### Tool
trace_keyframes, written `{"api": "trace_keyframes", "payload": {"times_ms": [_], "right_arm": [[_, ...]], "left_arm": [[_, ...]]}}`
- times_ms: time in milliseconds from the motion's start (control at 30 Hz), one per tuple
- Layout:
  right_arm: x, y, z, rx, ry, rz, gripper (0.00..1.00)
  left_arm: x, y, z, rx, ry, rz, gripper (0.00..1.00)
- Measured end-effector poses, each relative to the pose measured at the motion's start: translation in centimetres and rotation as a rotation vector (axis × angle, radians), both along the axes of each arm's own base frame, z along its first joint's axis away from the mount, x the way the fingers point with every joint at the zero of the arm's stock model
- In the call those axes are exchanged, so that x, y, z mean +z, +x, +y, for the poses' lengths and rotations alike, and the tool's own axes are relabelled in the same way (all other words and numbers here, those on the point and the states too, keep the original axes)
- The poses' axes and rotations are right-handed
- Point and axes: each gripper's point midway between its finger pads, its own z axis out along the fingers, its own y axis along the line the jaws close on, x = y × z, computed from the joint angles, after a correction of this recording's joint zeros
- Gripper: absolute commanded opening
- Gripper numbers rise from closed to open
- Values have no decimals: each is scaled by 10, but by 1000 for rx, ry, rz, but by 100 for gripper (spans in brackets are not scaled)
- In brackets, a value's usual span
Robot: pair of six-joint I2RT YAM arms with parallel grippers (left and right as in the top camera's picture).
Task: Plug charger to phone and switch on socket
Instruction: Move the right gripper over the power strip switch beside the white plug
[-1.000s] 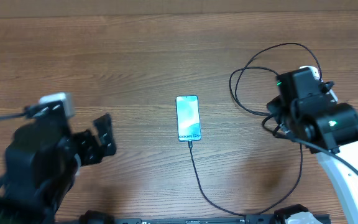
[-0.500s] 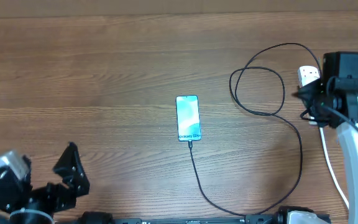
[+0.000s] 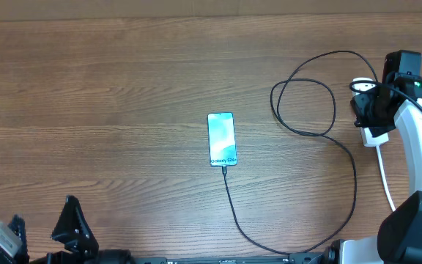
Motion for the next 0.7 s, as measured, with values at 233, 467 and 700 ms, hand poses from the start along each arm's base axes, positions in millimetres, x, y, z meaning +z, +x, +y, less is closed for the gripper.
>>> {"api": "trace_keyframes", "payload": {"times_ms": [233,467,700], "right_arm": [[6,19,-4,17,-22,-78,4],[6,19,-3,23,-17,-79,4],[6,18,-3,23,-16,-75,4]], "left_arm": [[-35,-25,1,18,0,127,100],[-58,-55,2,37,-2,172,100],[-60,-79,1,37,-1,86,100]]}}
